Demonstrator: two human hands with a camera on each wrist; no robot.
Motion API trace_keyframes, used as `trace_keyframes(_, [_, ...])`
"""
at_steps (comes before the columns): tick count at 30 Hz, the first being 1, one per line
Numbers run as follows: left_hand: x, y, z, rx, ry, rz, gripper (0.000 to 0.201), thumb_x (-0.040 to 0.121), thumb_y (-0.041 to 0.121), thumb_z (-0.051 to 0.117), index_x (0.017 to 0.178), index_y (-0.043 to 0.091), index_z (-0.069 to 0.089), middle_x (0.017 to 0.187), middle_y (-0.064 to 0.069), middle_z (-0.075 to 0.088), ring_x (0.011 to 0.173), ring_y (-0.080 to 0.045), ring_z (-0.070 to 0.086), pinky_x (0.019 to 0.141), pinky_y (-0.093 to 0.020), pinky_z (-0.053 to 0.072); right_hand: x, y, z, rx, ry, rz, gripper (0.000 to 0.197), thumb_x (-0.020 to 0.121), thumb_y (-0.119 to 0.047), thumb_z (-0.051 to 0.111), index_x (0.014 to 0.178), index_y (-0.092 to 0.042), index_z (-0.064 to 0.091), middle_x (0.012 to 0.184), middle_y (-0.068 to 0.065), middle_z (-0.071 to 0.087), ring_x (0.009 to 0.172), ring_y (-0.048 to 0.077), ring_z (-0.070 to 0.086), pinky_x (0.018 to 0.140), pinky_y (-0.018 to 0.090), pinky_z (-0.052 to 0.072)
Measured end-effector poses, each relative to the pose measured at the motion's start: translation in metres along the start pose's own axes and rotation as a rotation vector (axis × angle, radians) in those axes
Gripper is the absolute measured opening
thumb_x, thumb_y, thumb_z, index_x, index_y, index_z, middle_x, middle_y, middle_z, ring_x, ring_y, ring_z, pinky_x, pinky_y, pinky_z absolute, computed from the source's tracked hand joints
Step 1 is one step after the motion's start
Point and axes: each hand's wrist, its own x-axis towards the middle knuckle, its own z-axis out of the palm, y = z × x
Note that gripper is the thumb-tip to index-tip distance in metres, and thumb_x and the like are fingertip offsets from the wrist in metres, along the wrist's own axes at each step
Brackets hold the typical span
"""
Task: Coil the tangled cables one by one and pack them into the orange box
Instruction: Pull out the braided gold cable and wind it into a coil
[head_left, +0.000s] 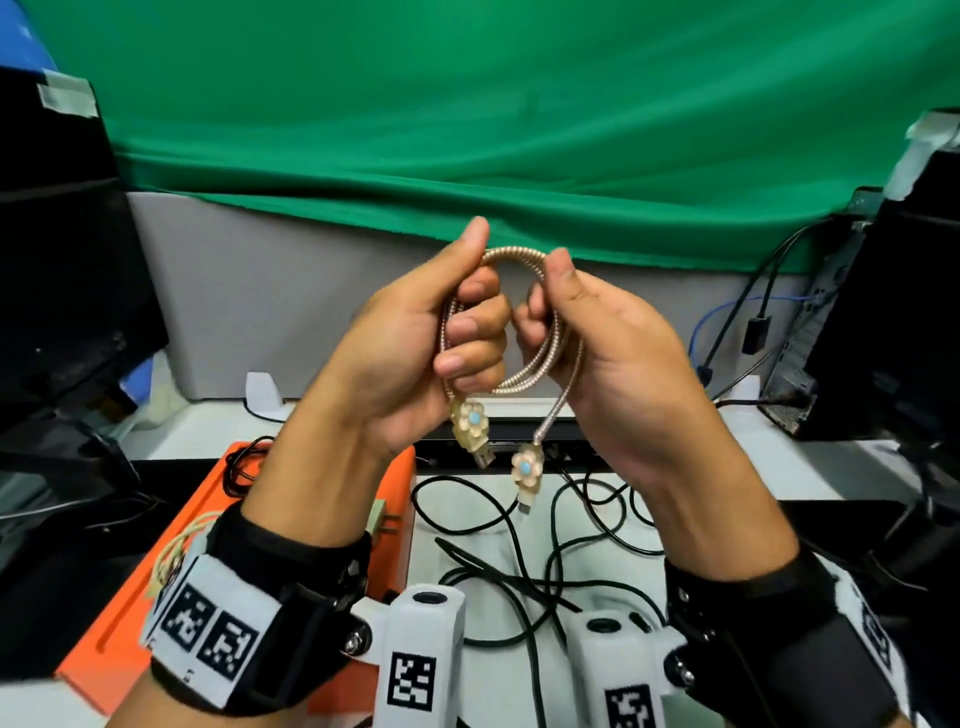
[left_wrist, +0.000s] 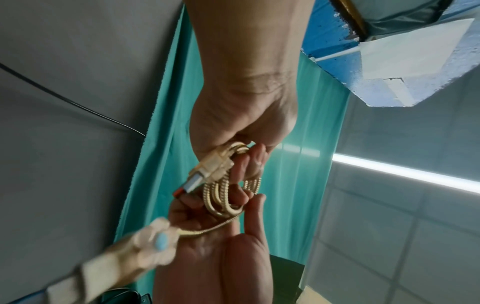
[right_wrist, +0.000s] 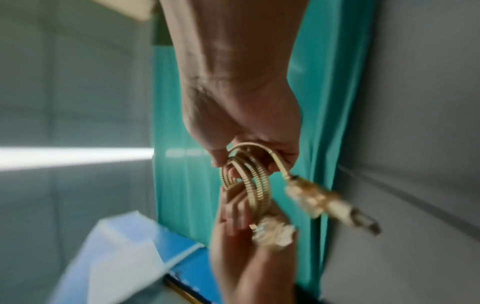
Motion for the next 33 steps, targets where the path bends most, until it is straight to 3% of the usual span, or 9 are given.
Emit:
trace_keyframes(4, [0.002, -0.003, 0.002, 0.092, 0.112, 0.031, 0.038, 0.1, 0.042, 0.051, 0.07, 0.019, 0.046, 0.049, 0.008, 0.034, 0.036, -0.006, 0.033, 0.042, -0.02, 0.031, 0.0, -0.004, 0.003, 0.272, 0.039, 0.154, 0.034, 0.096, -0.041, 0.054, 0.078, -0.012, 0.055, 0.058, -0.003, 0.04, 0.059, 0.013, 0.04, 0.061, 0.024, 0.04])
trace_keyframes(8, [0.001, -0.008, 0.005, 0.288, 0.162, 0.097, 0.035, 0.103, 0.037, 0.052, 0.082, 0.01, 0.06, 0.059, 0.0, 0.049, 0.052, -0.017, 0.054, 0.062, -0.033, 0.054, -0.002, -0.006, 0.003, -0.068, 0.163, 0.034, 0.041, 0.107, -0.037, 0.043, 0.072, -0.015, 0.047, 0.054, -0.008, 0.034, 0.048, 0.007, 0.03, 0.051, 0.022, 0.027])
trace_keyframes(10, [-0.001, -0.008, 0.008, 0.37, 0.129, 0.092, 0.04, 0.102, 0.044, 0.05, 0.083, 0.01, 0.059, 0.058, 0.0, 0.044, 0.05, -0.02, 0.051, 0.069, -0.041, 0.054, -0.004, -0.007, 0.004, -0.198, 0.167, -0.023, 0.045, 0.108, -0.034, 0.041, 0.068, -0.018, 0.05, 0.05, -0.012, 0.039, 0.043, 0.004, 0.034, 0.047, 0.019, 0.031])
trace_keyframes(14, [-0.002, -0.009, 0.015, 0.312, 0.104, 0.078, 0.042, 0.1, 0.049, 0.049, 0.072, 0.018, 0.045, 0.054, 0.005, 0.026, 0.043, -0.013, 0.028, 0.056, -0.031, 0.046, -0.001, -0.005, 0.002, -0.072, 0.124, 0.036, 0.043, 0.104, -0.04, 0.049, 0.076, -0.009, 0.059, 0.057, -0.002, 0.034, 0.049, 0.023, 0.026, 0.053, 0.029, 0.025])
trace_keyframes(17, [0.002, -0.01, 0.014, 0.132, 0.103, 0.057, 0.044, 0.1, 0.051, 0.048, 0.07, 0.018, 0.043, 0.049, 0.007, 0.025, 0.037, -0.009, 0.024, 0.05, -0.028, 0.035, 0.002, -0.003, -0.003, 0.217, 0.077, 0.147, 0.043, 0.098, -0.046, 0.052, 0.078, -0.009, 0.06, 0.053, -0.006, 0.029, 0.044, 0.011, 0.024, 0.058, 0.033, 0.025])
trace_keyframes(20, [0.004, -0.008, 0.013, -0.065, 0.042, -0.041, 0.045, 0.103, 0.045, 0.041, 0.07, 0.015, 0.047, 0.045, 0.008, 0.031, 0.035, -0.008, 0.031, 0.049, -0.025, 0.038, 0.005, 0.0, -0.012, 0.331, 0.056, 0.19, 0.04, 0.099, -0.045, 0.053, 0.079, -0.011, 0.061, 0.053, -0.009, 0.031, 0.044, 0.008, 0.024, 0.074, 0.044, 0.007])
trace_keyframes(25, [0.006, -0.011, 0.009, -0.24, -0.022, -0.075, 0.037, 0.104, 0.033, 0.041, 0.073, 0.014, 0.051, 0.047, 0.01, 0.03, 0.038, -0.006, 0.022, 0.042, -0.02, 0.033, 0.006, 0.0, -0.009, 0.424, 0.09, 0.198, 0.037, 0.103, -0.037, 0.048, 0.081, -0.009, 0.057, 0.054, -0.007, 0.033, 0.046, 0.008, 0.028, 0.065, 0.034, 0.014])
trace_keyframes(29, [0.007, -0.014, 0.011, -0.1, 0.103, 0.022, 0.04, 0.105, 0.036, 0.042, 0.073, 0.014, 0.051, 0.048, 0.008, 0.027, 0.04, -0.005, 0.017, 0.04, -0.019, 0.022, 0.002, 0.0, 0.001, 0.21, 0.146, 0.106, 0.037, 0.107, -0.037, 0.043, 0.084, -0.011, 0.054, 0.057, -0.006, 0.03, 0.049, 0.008, 0.027, 0.055, 0.027, 0.031])
trace_keyframes(33, [0.007, -0.016, 0.01, 0.338, 0.202, 0.182, 0.04, 0.107, 0.036, 0.044, 0.082, 0.009, 0.061, 0.06, -0.003, 0.049, 0.052, -0.015, 0.049, 0.053, -0.027, 0.047, 0.001, -0.004, 0.001, -0.042, 0.191, 0.008, 0.037, 0.108, -0.036, 0.04, 0.08, -0.015, 0.05, 0.053, -0.011, 0.034, 0.046, 0.007, 0.03, 0.05, 0.025, 0.032])
